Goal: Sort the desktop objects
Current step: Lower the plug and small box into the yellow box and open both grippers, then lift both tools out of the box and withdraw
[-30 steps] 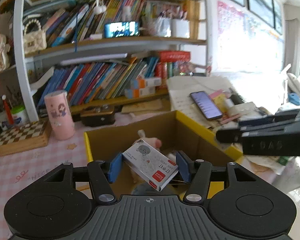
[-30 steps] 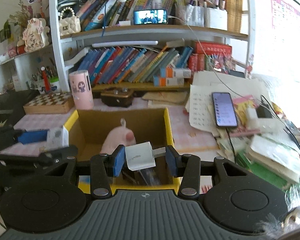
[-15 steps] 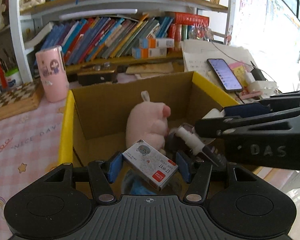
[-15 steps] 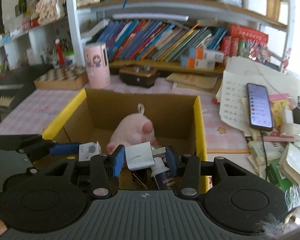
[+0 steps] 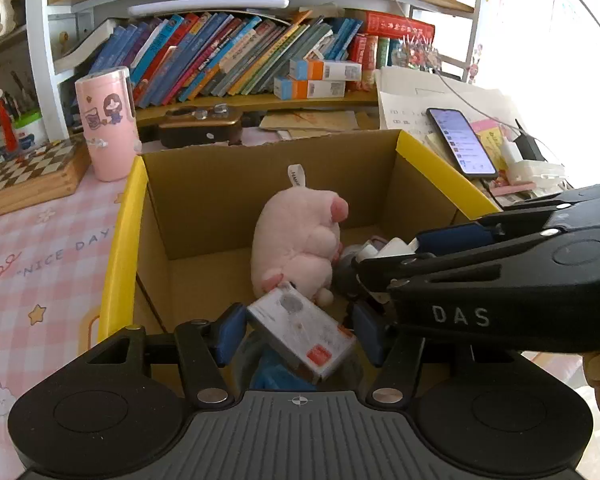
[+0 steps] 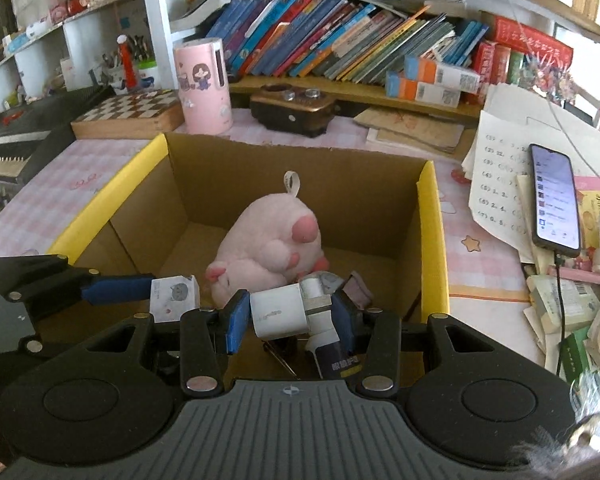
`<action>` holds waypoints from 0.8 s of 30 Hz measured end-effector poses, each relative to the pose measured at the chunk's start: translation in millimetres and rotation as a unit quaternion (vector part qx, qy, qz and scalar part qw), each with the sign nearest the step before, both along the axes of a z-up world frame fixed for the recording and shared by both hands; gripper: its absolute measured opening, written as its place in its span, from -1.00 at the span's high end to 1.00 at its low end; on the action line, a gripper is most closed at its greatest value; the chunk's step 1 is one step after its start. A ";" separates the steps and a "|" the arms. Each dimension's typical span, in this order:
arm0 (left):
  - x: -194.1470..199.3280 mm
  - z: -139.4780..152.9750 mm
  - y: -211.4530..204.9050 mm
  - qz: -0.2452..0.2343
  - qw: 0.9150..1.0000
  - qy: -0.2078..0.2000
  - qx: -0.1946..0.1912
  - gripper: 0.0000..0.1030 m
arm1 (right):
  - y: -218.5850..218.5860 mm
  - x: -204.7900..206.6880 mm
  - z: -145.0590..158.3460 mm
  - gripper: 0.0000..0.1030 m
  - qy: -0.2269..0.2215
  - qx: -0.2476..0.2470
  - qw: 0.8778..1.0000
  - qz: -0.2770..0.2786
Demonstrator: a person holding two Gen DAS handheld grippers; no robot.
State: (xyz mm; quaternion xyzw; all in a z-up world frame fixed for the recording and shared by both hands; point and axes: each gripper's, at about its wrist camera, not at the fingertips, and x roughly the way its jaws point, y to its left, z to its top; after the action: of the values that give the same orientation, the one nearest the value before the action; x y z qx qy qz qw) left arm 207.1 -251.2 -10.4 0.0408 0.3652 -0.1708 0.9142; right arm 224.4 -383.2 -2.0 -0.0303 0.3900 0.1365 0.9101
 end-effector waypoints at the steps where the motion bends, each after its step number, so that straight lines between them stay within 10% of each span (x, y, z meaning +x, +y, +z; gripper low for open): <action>1: -0.2 0.0 -0.1 0.001 1.000 -0.001 0.000 -0.16 | -0.1 2.8 -0.7 0.18 0.008 0.003 1.000 0.002; 24: -65.5 40.1 30.5 0.013 0.995 -0.103 -0.013 -0.76 | -11.3 -63.8 39.8 -0.10 -0.088 0.055 0.992 -0.079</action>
State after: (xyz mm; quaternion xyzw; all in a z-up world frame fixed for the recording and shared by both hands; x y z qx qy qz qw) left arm 141.6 -220.6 29.7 0.0415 0.2677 -0.1581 0.9495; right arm 160.5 -394.5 37.8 0.0383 0.3017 0.0824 0.9491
